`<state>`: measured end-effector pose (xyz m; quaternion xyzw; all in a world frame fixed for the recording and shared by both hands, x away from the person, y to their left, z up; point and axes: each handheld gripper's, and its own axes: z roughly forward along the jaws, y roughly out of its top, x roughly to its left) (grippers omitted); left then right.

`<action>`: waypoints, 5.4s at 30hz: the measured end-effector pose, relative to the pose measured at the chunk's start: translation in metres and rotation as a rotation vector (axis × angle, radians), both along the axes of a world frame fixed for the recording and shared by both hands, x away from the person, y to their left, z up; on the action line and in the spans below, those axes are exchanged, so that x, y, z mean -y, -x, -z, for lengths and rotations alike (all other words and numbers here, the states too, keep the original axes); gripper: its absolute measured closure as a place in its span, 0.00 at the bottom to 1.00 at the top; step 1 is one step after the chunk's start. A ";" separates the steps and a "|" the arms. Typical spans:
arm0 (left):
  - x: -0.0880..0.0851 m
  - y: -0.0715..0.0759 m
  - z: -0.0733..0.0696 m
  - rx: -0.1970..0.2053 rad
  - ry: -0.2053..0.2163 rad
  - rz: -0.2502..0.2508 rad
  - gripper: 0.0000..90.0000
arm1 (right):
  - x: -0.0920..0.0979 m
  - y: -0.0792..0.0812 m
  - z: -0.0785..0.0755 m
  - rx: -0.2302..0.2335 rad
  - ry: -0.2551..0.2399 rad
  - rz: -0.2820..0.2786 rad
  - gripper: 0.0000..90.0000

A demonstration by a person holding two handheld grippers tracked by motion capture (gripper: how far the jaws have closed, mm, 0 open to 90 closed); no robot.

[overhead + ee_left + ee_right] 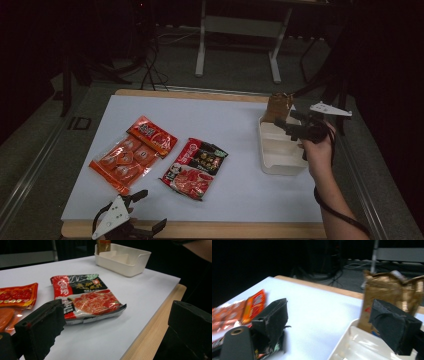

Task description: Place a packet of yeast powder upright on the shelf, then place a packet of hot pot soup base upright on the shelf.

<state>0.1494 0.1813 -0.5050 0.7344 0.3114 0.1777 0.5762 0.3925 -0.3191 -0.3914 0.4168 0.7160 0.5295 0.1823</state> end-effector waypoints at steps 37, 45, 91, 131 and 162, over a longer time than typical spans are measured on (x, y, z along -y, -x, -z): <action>0.007 -0.058 -0.026 -0.157 -0.060 -0.014 0.21 | -0.046 0.158 0.025 0.094 -0.055 -0.263 0.16; 0.013 -0.087 -0.015 -0.180 -0.162 -0.148 0.63 | -0.047 0.161 0.035 0.094 -0.075 -0.299 0.18; 0.053 -0.126 0.026 -0.403 -0.432 -0.122 1.00 | -0.045 0.159 0.045 0.075 -0.032 -0.331 0.18; 0.048 -0.180 -0.003 -0.344 -0.234 -0.190 0.63 | -0.048 0.163 0.044 0.139 0.014 -0.309 0.17; 0.072 -0.230 0.030 -0.449 -0.351 -0.155 0.70 | -0.052 0.160 0.050 0.099 0.015 -0.358 0.17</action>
